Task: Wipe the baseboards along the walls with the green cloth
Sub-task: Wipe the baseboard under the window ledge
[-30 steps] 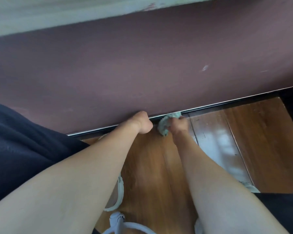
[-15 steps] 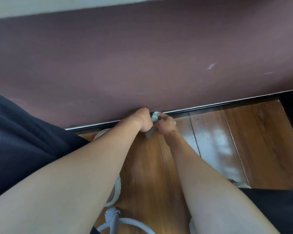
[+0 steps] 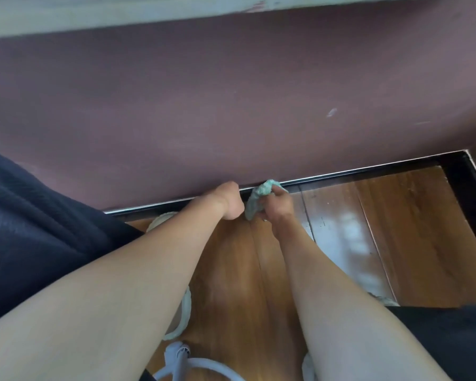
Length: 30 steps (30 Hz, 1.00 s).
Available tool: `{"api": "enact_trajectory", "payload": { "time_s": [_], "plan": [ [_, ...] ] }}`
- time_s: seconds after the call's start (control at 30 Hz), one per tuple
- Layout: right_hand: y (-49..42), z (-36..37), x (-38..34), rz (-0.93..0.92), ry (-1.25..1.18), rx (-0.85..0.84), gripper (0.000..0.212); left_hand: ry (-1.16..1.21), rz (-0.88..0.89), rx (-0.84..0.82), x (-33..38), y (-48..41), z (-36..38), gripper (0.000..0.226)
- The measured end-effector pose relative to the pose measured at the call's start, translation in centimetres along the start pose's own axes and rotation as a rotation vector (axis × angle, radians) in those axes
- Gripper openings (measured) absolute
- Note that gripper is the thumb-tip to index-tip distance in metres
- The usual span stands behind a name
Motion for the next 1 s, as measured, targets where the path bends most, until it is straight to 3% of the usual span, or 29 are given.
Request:
{"api": "enact_trajectory", "payload": {
  "time_s": [0.1, 0.2, 0.3, 0.4, 0.5, 0.63, 0.7, 0.87, 1.0],
  "plan": [
    [0.8, 0.2, -0.6, 0.019, -0.014, -0.050, 0.046, 0.000, 0.032, 0.005, 1.0, 0.4, -0.2, 0.014],
    [0.4, -0.7, -0.6, -0.006, -0.098, 0.003, 0.039, 0.006, 0.056, 0.016, 1.5, 0.7, -0.4, 0.015],
    [-0.4, -2.5, -0.7, 0.001, -0.217, 0.123, 0.052, 0.034, 0.052, 0.025, 1.3, 0.9, -0.8, 0.024],
    [-0.1, -3.3, -1.2, 0.007, -0.251, 0.111, 0.061, 0.045, 0.040, 0.072, 0.8, 1.4, -1.2, 0.026],
    [0.7, -1.6, -0.7, 0.027, -0.114, 0.028, 0.054, 0.039, 0.026, 0.088, 0.2, 1.6, -1.3, 0.024],
    [1.3, 2.3, 0.8, 0.036, 0.220, -0.219, 0.046, 0.029, 0.019, 0.099, -0.1, 2.1, -1.4, 0.026],
    [0.9, 2.7, 1.1, 0.028, 0.302, -0.243, 0.045, 0.043, 0.018, 0.117, -0.3, 2.3, -1.6, 0.024],
    [-0.9, -0.1, 0.8, -0.034, 0.033, 0.021, 0.038, 0.041, 0.028, 0.099, -0.2, 2.7, -1.8, 0.027],
    [-2.2, -1.3, 0.7, -0.022, 0.120, 0.119, 0.045, 0.041, 0.039, 0.101, -0.1, 2.6, -1.9, 0.027]
  ]
}}
Point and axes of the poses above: each hand's wrist, its own y-axis away from the middle knuckle, its own z-axis out of the palm, x = y × z, the point moved 1 cm from there along -y, towards the middle knuckle, and after that the axes turned 7 degrees about -y, right-handed, at the moved point
